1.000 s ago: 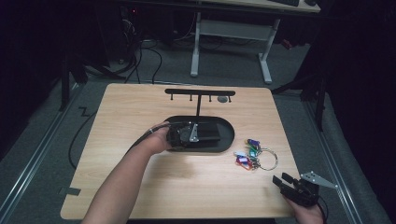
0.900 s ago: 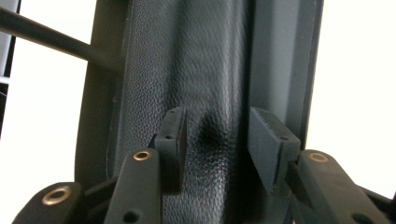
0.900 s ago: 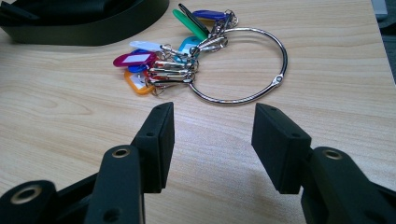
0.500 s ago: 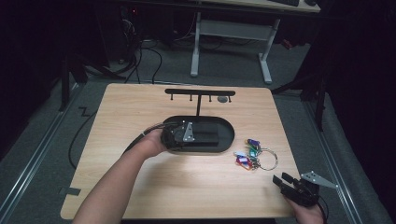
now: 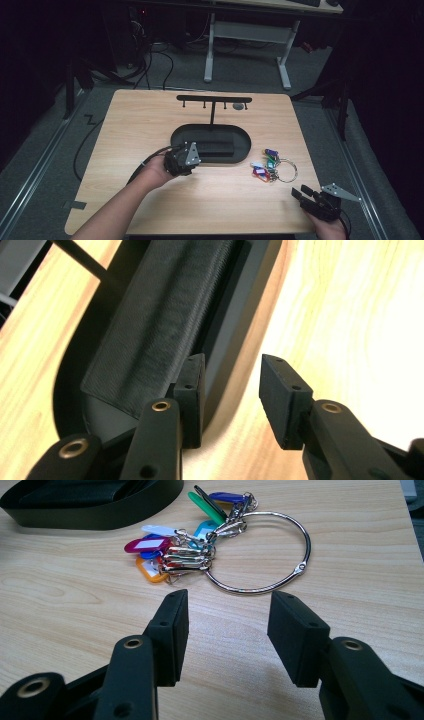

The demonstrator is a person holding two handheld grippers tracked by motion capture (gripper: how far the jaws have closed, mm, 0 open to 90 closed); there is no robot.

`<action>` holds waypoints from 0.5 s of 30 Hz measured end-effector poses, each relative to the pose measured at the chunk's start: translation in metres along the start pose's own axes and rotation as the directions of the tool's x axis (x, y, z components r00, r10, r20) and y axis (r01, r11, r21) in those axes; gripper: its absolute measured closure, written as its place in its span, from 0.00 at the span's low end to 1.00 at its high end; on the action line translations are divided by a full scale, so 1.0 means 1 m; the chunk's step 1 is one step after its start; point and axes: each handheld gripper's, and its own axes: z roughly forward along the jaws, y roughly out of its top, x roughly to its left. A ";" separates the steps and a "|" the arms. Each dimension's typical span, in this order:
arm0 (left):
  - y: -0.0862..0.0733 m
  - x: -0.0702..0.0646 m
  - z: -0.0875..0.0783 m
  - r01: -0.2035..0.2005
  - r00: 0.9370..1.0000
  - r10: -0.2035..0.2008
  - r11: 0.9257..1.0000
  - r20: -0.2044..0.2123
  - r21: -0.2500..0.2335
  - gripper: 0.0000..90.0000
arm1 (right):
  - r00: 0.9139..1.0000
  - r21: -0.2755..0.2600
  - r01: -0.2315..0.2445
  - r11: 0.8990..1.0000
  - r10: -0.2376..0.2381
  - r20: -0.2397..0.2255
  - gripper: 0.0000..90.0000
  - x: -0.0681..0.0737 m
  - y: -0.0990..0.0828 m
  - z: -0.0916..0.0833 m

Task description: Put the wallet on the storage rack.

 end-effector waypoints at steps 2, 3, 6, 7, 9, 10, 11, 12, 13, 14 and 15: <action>-0.004 -0.005 0.001 0.012 1.000 -0.012 1.000 0.002 -0.003 0.70 | 1.000 0.001 0.002 1.000 -0.002 -0.001 0.57 0.000 0.000 0.000; -0.007 -0.007 0.001 0.024 1.000 -0.024 1.000 0.004 -0.006 0.70 | 1.000 0.002 0.002 1.000 -0.002 -0.001 0.57 0.000 0.000 0.000; -0.013 -0.013 0.002 0.044 0.999 -0.044 0.999 0.001 -0.003 0.70 | 1.000 0.002 0.002 1.000 -0.002 -0.002 0.57 0.000 0.000 0.000; -0.014 -0.015 0.002 0.050 0.999 -0.050 0.999 0.000 0.006 0.70 | 1.000 0.001 0.003 1.000 -0.003 -0.002 0.57 0.000 0.000 0.000; -0.019 -0.019 0.001 0.075 0.997 -0.076 0.997 -0.015 -0.017 0.70 | 1.000 0.001 0.002 1.000 -0.002 -0.003 0.57 0.000 0.000 0.000; -0.021 -0.021 -0.001 0.094 0.995 -0.095 0.995 -0.008 -0.029 0.70 | 1.000 0.000 0.003 1.000 -0.003 -0.003 0.57 0.000 0.000 0.000; -0.021 -0.021 -0.001 0.094 0.995 -0.095 0.995 -0.008 -0.029 0.70 | 1.000 0.000 0.001 1.000 -0.001 -0.002 0.57 0.000 0.000 0.000; -0.025 -0.025 -0.003 0.113 0.993 -0.114 0.993 -0.009 -0.036 0.70 | 1.000 0.000 0.001 1.000 -0.001 -0.002 0.57 0.000 0.000 0.000; -0.025 -0.025 -0.003 0.113 0.993 -0.114 0.993 -0.009 -0.036 0.70 | 1.000 0.000 0.001 1.000 -0.001 -0.002 0.57 0.000 0.000 0.000; -0.028 -0.029 -0.006 0.131 0.991 -0.132 0.990 -0.009 -0.047 0.69 | 1.000 0.001 0.002 1.000 -0.002 -0.004 0.57 0.000 0.000 0.000; -0.028 -0.029 -0.006 0.131 0.991 -0.132 0.990 -0.009 -0.047 0.69 | 1.000 0.001 0.002 1.000 -0.002 -0.004 0.57 0.000 0.000 0.000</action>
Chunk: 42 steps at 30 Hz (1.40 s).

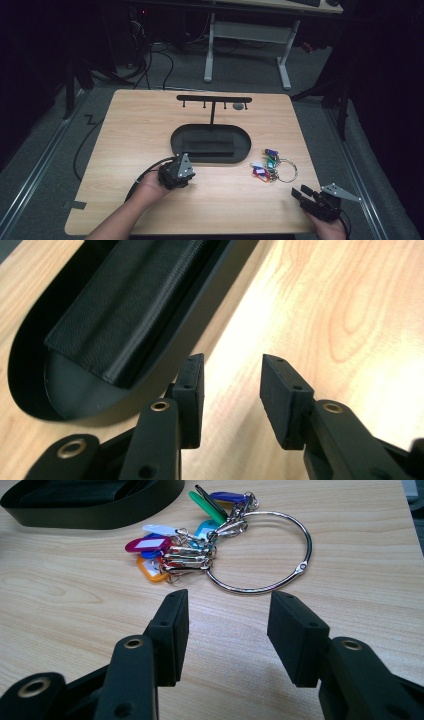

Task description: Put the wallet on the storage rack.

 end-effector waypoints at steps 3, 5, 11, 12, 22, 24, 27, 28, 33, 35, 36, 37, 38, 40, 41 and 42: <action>-0.005 -0.005 -0.008 0.030 1.000 -0.030 0.999 -0.004 -0.021 0.68 | 1.000 -0.001 0.005 1.000 -0.005 -0.001 0.57 0.000 0.000 0.000; -0.011 -0.011 -0.017 0.068 0.997 -0.069 0.996 -0.016 -0.058 0.67 | 1.000 0.000 0.004 1.000 -0.004 -0.003 0.57 0.001 0.000 0.000; -0.040 -0.026 -0.027 0.247 0.968 -0.250 0.953 0.007 -0.178 0.64 | 1.000 0.006 0.002 1.000 -0.002 0.002 0.57 0.001 -0.001 0.000; -0.040 -0.026 -0.027 0.247 0.968 -0.250 0.953 0.007 -0.178 0.68 | 1.000 0.006 0.002 1.000 -0.002 0.002 0.57 0.001 -0.001 0.000; -0.045 -0.029 -0.034 0.211 0.977 -0.214 0.962 -0.004 -0.172 0.60 | 0.999 0.042 0.030 0.999 -0.032 0.044 0.61 0.006 0.002 0.007; -0.048 -0.026 -0.034 0.227 0.973 -0.230 0.960 -0.002 -0.167 0.58 | 0.997 0.066 0.046 0.997 -0.050 0.055 0.62 0.008 0.005 0.010; -0.049 -0.024 -0.035 0.248 0.968 -0.249 0.953 0.015 -0.177 0.56 | 0.993 0.109 0.086 0.990 -0.094 0.073 0.64 0.015 0.012 0.014; -0.049 -0.024 -0.036 0.252 0.967 -0.253 0.950 0.016 -0.182 0.56 | 0.989 0.134 0.111 0.985 -0.123 0.084 0.64 0.020 0.015 0.017; -0.047 -0.025 -0.037 0.237 0.971 -0.236 0.954 0.025 -0.185 0.55 | 0.973 0.226 0.182 0.957 -0.208 0.098 0.65 0.029 0.027 0.024; -0.047 -0.025 -0.038 0.234 0.972 -0.233 0.954 0.025 -0.187 0.56 | 0.971 0.265 0.195 0.944 -0.225 0.087 0.65 0.031 0.036 0.025; -0.047 -0.024 -0.039 0.239 0.971 -0.237 0.951 0.030 -0.195 0.55 | 0.970 0.279 0.201 0.939 -0.232 0.080 0.65 0.032 0.041 0.025; -0.047 -0.024 -0.039 0.240 0.971 -0.238 0.951 0.031 -0.195 0.55 | 0.968 0.294 0.209 0.933 -0.240 0.075 0.65 0.033 0.047 0.025; -0.047 -0.024 -0.039 0.240 0.971 -0.238 0.951 0.031 -0.195 0.55 | 0.968 0.294 0.209 0.933 -0.240 0.075 0.65 0.033 0.047 0.025; -0.049 -0.023 -0.039 0.239 0.971 -0.238 0.954 0.029 -0.182 0.54 | 0.962 0.331 0.231 0.915 -0.266 0.066 0.64 0.036 0.063 0.025; -0.049 -0.023 -0.039 0.242 0.970 -0.240 0.953 0.030 -0.181 0.53 | 0.959 0.341 0.238 0.910 -0.276 0.065 0.63 0.037 0.068 0.025; -0.049 -0.022 -0.039 0.248 0.969 -0.246 0.952 0.030 -0.178 0.53 | 0.956 0.347 0.245 0.905 -0.284 0.066 0.63 0.038 0.071 0.025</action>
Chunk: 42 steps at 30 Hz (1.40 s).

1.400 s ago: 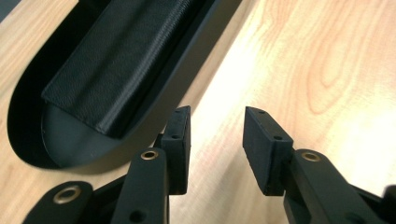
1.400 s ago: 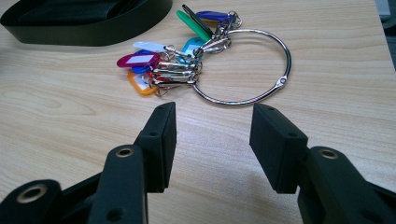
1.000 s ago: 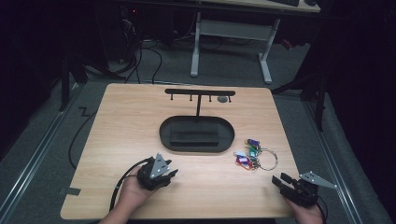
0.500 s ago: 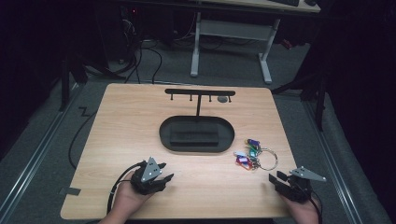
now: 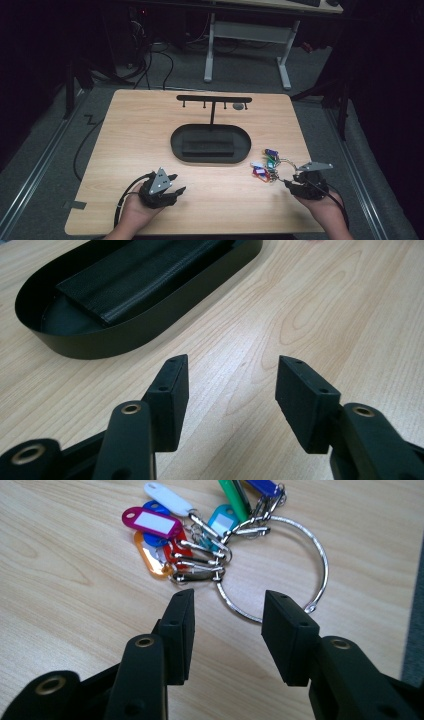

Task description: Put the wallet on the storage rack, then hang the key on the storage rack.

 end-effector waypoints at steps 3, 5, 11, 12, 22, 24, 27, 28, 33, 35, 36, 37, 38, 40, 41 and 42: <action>0.000 0.001 0.001 0.015 1.000 -0.015 1.000 0.002 0.005 0.52 | 1.000 0.042 0.014 0.999 -0.014 0.001 0.62 -0.003 0.014 -0.003; 0.000 0.000 0.002 0.007 1.000 -0.007 1.000 0.000 0.009 0.51 | 1.000 0.071 0.022 0.997 -0.023 0.008 0.62 -0.005 0.021 -0.003; -0.001 0.001 0.002 -0.001 1.000 0.001 1.000 -0.011 0.012 0.51 | 0.999 0.134 0.032 0.991 -0.035 0.020 0.61 -0.014 0.040 -0.002; -0.001 0.001 0.002 -0.001 1.000 0.001 1.000 -0.011 0.012 0.51 | 0.999 0.134 0.032 0.991 -0.035 0.020 0.61 -0.014 0.040 -0.002; 0.000 -0.004 0.006 -0.031 0.999 0.031 0.999 -0.009 0.024 0.51 | 0.997 0.197 0.052 0.979 -0.061 0.039 0.61 -0.033 0.059 0.002; 0.000 -0.004 0.007 -0.036 0.999 0.036 0.999 -0.007 0.025 0.50 | 0.998 0.215 0.051 0.975 -0.059 0.031 0.61 -0.036 0.062 0.004; -0.002 -0.003 0.009 -0.034 0.999 0.034 0.999 -0.001 0.035 0.50 | 0.997 0.245 0.064 0.967 -0.072 0.025 0.61 -0.040 0.067 0.009; -0.002 -0.003 0.009 -0.033 0.999 0.033 0.999 0.000 0.037 0.50 | 0.997 0.252 0.064 0.966 -0.072 0.024 0.61 -0.040 0.068 0.010; -0.003 -0.002 0.004 -0.032 0.999 0.032 0.999 -0.002 0.030 0.51 | 0.995 0.315 0.098 0.944 -0.104 0.003 0.61 -0.042 0.077 0.023; -0.005 -0.003 0.000 -0.036 0.999 0.036 0.999 -0.010 0.029 0.51 | 0.994 0.342 0.106 0.934 -0.112 0.000 0.61 -0.043 0.081 0.027; -0.005 -0.003 0.000 -0.036 0.999 0.036 0.999 -0.010 0.029 0.51 | 0.994 0.342 0.106 0.934 -0.112 0.000 0.61 -0.043 0.081 0.027; -0.006 -0.004 -0.001 -0.042 0.999 0.043 0.999 -0.014 0.034 0.51 | 0.992 0.368 0.119 0.922 -0.127 -0.002 0.61 -0.044 0.084 0.032; -0.006 -0.004 -0.001 -0.042 0.999 0.043 0.999 -0.014 0.034 0.51 | 0.992 0.368 0.119 0.922 -0.127 -0.002 0.61 -0.044 0.084 0.032; -0.006 -0.003 -0.002 -0.036 0.999 0.036 0.999 -0.012 0.034 0.51 | 0.990 0.394 0.136 0.909 -0.141 -0.016 0.61 -0.045 0.088 0.037; -0.008 -0.003 -0.003 -0.026 1.000 0.027 0.999 -0.009 0.035 0.51 | 0.989 0.406 0.146 0.902 -0.148 -0.028 0.61 -0.046 0.092 0.040; -0.008 -0.002 -0.003 -0.029 1.000 0.029 0.999 -0.010 0.039 0.51 | 0.989 0.412 0.147 0.899 -0.148 -0.030 0.61 -0.046 0.094 0.042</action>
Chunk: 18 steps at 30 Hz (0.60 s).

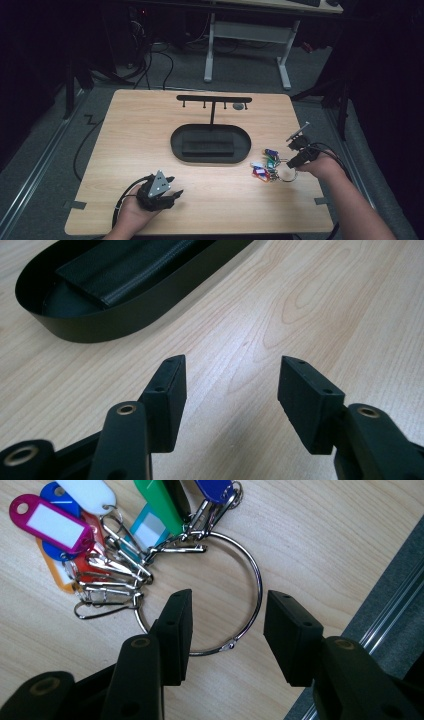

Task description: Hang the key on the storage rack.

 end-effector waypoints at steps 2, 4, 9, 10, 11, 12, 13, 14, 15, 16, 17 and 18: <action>-0.001 -0.001 0.000 0.005 1.000 -0.005 1.000 0.002 0.004 0.51 | 1.000 0.008 0.003 1.000 -0.003 -0.001 0.61 -0.001 0.002 0.001; -0.003 -0.001 -0.001 -0.002 1.000 0.002 1.000 -0.004 0.012 0.51 | 1.000 0.046 0.023 0.999 -0.023 0.000 0.61 -0.006 0.009 0.009; -0.003 0.000 -0.002 -0.001 1.000 0.001 1.000 -0.002 0.013 0.51 | 0.999 0.083 0.037 0.996 -0.038 0.016 0.61 -0.012 0.016 0.019; -0.004 0.001 -0.002 -0.002 1.000 0.002 1.000 0.000 0.015 0.51 | 0.999 0.088 0.041 0.995 -0.042 0.009 0.61 -0.015 0.018 0.023; -0.004 0.001 -0.002 -0.002 1.000 0.002 1.000 -0.002 0.015 0.51 | 0.999 0.095 0.038 0.995 -0.038 0.005 0.61 -0.016 0.019 0.026; -0.005 0.001 -0.001 0.001 1.000 -0.001 1.000 -0.001 0.015 0.51 | 0.999 0.107 0.049 0.993 -0.049 0.001 0.61 -0.018 0.022 0.032; -0.005 0.001 -0.001 0.001 1.000 -0.001 1.000 0.000 0.017 0.51 | 0.999 0.112 0.047 0.993 -0.046 -0.006 0.61 -0.020 0.022 0.035; -0.005 0.001 -0.001 0.001 1.000 -0.001 1.000 0.000 0.017 0.51 | 0.999 0.112 0.047 0.993 -0.046 -0.006 0.61 -0.020 0.022 0.035; -0.005 0.000 -0.001 -0.001 1.000 0.001 1.000 0.000 0.021 0.51 | 0.999 0.116 0.038 0.993 -0.037 -0.013 0.61 -0.021 0.023 0.037; -0.005 0.000 -0.001 -0.001 1.000 0.001 1.000 0.000 0.022 0.51 | 0.999 0.114 0.036 0.993 -0.034 -0.020 0.61 -0.023 0.023 0.039; -0.005 -0.001 -0.001 -0.006 1.000 0.006 1.000 0.000 0.023 0.51 | 0.999 0.111 0.032 0.993 -0.028 -0.036 0.61 -0.026 0.023 0.042; -0.005 -0.001 -0.001 -0.006 1.000 0.006 1.000 0.000 0.023 0.51 | 0.999 0.111 0.032 0.993 -0.028 -0.036 0.61 -0.026 0.023 0.042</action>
